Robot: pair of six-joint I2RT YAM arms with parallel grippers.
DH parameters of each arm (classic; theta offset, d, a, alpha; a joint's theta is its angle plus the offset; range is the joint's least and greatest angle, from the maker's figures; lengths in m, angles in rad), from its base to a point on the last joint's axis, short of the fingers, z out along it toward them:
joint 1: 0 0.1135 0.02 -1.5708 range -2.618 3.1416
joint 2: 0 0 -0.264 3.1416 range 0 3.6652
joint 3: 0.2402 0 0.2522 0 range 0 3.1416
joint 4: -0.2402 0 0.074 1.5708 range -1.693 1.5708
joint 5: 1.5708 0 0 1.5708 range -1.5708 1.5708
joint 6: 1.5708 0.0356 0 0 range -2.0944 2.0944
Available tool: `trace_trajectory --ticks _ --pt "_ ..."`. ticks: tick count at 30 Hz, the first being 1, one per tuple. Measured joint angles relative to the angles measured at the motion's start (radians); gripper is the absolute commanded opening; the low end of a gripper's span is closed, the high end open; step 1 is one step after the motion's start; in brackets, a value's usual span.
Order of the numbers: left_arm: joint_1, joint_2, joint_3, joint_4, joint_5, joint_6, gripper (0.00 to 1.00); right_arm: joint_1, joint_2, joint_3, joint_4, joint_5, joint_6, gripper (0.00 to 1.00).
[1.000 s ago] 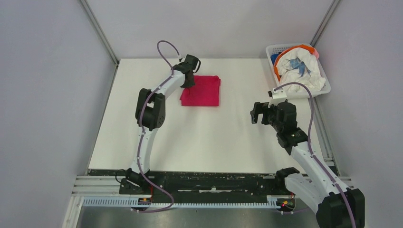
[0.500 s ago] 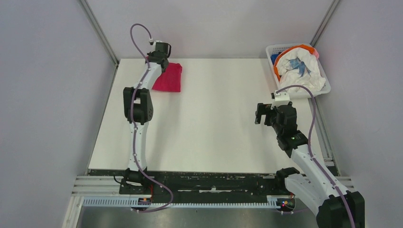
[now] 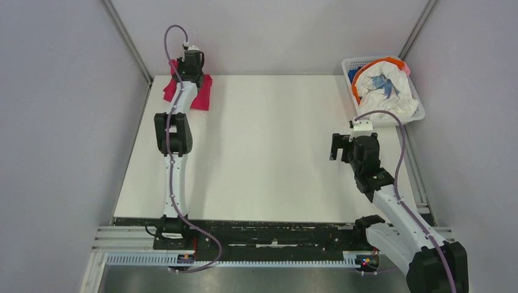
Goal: Fold and stack the t-shirts
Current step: Put the neatly folded tshirt into the corner of the board with the left arm, then reset both arms
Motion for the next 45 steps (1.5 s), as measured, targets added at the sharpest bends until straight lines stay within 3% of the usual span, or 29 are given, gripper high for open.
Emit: trace_trajectory --ticks 7,9,10,13,14,24,27,37,40,45 --pt "0.055 0.0 0.023 0.072 0.036 0.06 0.11 0.0 0.006 -0.008 -0.002 0.012 0.0 0.98" --pt "0.074 0.003 0.031 0.089 0.061 0.061 0.22 0.0 0.009 -0.008 -0.003 0.012 0.0 0.98" --pt "0.084 0.007 0.039 0.096 0.074 0.06 0.29 0.0 0.011 -0.008 -0.003 0.012 0.0 0.98" --pt "0.108 0.016 0.055 0.119 0.103 0.057 0.93 0.0 0.016 -0.008 -0.013 0.011 0.0 0.98" --pt "0.115 0.016 0.055 0.128 0.107 0.052 0.99 0.0 0.016 -0.008 -0.018 0.01 0.001 0.98" --pt "0.117 0.0 0.074 0.074 0.177 -0.09 1.0 0.0 -0.014 -0.008 -0.038 -0.011 0.024 0.98" --pt "0.08 -0.062 -0.004 0.033 0.21 -0.161 1.0 0.0 -0.016 -0.008 -0.035 -0.004 0.054 0.98" --pt "-0.255 -0.488 -0.426 -0.08 0.323 -0.46 1.0 -0.001 0.051 -0.006 -0.026 -0.002 0.16 0.98" --pt "-0.34 -0.71 -0.667 -0.077 0.338 -0.546 1.0 -0.001 0.045 -0.006 -0.02 -0.008 0.176 0.98" --pt "-0.389 -1.075 -1.131 -0.042 0.412 -0.679 1.0 -0.001 0.008 -0.029 -0.004 -0.02 0.195 0.98"
